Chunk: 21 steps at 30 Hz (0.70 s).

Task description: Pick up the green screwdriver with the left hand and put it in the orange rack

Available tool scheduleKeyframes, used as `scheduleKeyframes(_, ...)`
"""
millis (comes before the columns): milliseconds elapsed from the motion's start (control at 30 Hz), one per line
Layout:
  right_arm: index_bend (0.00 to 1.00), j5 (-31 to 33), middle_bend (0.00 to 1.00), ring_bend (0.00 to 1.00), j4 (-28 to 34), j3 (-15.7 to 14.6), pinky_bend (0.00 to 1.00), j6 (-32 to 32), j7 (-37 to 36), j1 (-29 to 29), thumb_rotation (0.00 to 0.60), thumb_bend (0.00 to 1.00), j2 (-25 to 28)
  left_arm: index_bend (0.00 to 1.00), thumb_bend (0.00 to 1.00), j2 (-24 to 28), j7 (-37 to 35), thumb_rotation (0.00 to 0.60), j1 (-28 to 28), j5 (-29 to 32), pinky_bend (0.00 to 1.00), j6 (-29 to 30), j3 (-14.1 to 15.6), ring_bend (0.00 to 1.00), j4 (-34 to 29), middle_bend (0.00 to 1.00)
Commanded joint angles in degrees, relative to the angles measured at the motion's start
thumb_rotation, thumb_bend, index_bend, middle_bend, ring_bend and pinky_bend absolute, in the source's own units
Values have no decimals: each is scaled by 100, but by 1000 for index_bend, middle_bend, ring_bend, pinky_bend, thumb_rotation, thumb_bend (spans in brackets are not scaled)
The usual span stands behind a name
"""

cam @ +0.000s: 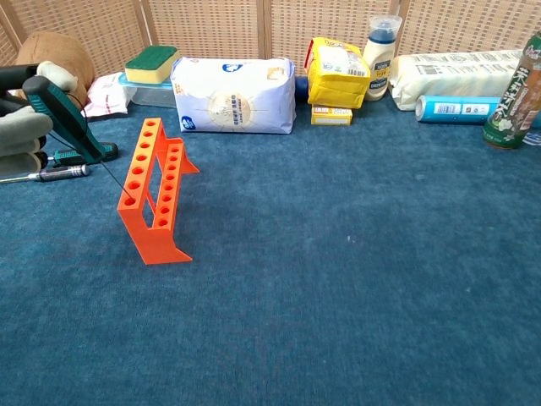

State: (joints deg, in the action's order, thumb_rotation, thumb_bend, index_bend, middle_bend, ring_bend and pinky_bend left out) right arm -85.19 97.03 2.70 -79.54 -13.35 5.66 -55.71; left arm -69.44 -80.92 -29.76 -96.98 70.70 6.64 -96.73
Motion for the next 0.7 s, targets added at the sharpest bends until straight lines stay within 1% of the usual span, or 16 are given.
scheduleKeyframes(33,47,-2,36,0,-1,-1,0,-4,-12,-3,600,155,3,513,459,-8,21,600,-1,22,1000,-11,-5,1000,3,892)
scheduleKeyframes(267,48,-8,36,0,-1,-4,0,-1,-21,-1,600,156,7,514,459,-63,124,600,-32,151,1000,-122,-53,1000,-4,892)
scheduleKeyframes(700,47,8,36,0,-6,8,0,-5,-71,-2,600,156,27,514,460,-241,522,600,-170,630,1000,-592,-260,1000,-35,893)
